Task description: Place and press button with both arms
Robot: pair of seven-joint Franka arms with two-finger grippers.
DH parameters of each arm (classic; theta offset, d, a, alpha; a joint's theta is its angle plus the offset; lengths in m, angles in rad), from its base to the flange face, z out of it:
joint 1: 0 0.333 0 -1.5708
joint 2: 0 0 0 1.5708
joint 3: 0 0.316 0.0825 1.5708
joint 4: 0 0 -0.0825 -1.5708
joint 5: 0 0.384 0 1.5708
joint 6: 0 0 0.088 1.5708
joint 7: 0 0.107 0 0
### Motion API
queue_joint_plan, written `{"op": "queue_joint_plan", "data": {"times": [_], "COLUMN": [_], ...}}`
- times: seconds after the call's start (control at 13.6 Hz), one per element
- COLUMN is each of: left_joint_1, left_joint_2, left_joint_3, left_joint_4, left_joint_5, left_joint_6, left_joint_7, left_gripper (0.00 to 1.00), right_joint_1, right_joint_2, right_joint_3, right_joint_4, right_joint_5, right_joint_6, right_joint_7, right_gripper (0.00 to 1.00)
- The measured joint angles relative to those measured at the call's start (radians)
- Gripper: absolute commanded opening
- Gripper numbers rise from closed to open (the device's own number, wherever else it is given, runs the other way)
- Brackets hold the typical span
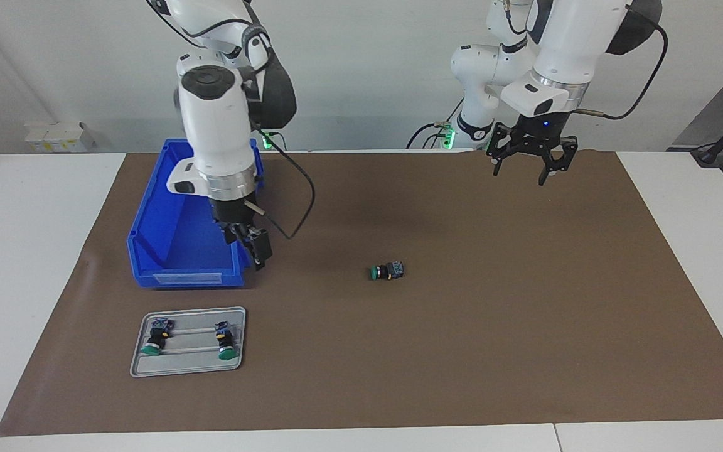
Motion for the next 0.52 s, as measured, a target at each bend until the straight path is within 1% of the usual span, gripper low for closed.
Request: {"op": "queue_joint_plan", "data": {"times": [0.15,0.37,0.44,0.52], "left_joint_1": [-0.069,-0.15,-0.17,-0.186], "left_joint_2": [0.017,0.087,0.113,0.134], "left_joint_3": [-0.001,-0.002,-0.002,-0.002], "left_joint_4": [-0.009,-0.017,-0.017,-0.018], "left_joint_5": [0.0,0.001,0.001,0.001], "left_joint_6": [0.041,0.118,0.143,0.166], "left_joint_7": [0.011,0.034,0.056,0.08], "left_gripper": [0.88,0.85,0.83,0.71], "right_joint_1": [-0.082,-0.174,-0.199,-0.222], "right_joint_2": [-0.045,-0.097,-0.109,-0.119], "right_joint_3": [0.0,0.0,0.0,0.0], "right_joint_4": [-0.001,-0.004,-0.006,-0.007], "right_joint_5": [0.024,0.031,0.031,0.031], "right_joint_6": [-0.069,-0.164,-0.188,-0.205], "right_joint_7": [-0.181,-0.408,-0.473,-0.531], "right_gripper": [1.0,1.0,1.0,1.0]}}
